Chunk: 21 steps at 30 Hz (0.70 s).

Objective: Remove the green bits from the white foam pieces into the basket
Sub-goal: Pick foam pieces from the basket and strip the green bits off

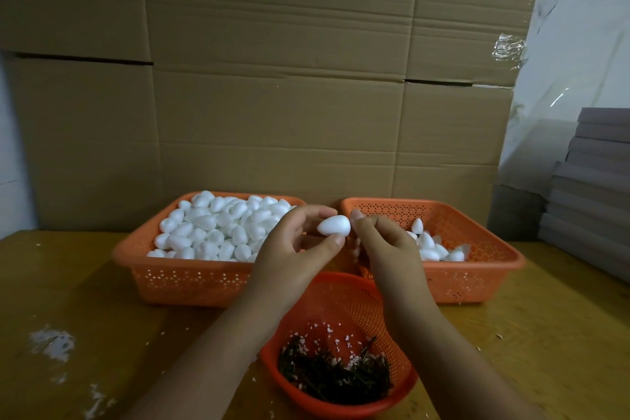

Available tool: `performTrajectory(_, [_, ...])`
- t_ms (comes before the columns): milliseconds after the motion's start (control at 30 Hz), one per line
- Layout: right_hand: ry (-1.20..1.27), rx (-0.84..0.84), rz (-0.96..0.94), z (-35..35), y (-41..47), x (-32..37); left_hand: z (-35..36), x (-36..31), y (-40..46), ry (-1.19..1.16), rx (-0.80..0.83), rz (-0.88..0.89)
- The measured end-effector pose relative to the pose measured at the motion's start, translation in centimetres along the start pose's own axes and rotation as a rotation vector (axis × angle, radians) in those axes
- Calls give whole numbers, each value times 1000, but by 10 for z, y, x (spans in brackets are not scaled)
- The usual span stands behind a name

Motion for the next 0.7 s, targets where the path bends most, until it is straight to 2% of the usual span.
performTrajectory(267, [12,19,-4,2,-1,3,-6,7,2,-26,-59,-61])
performTrajectory(500, [-35,35,-58,3,0,7,-4,11,2,-70,-40,-107])
performTrajectory(700, [9,-33,-16,-3,2,1,0,14,2,-77,2,-106])
Point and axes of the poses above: each hand's wrist, its own y-axis towards the middle knuckle, its own z-axis out of the palm, x = y × z, the point moved 9 cm from there along y, towards the middle knuckle, and after that the axes turned 15 degrees about y, right-handed, at the moved point
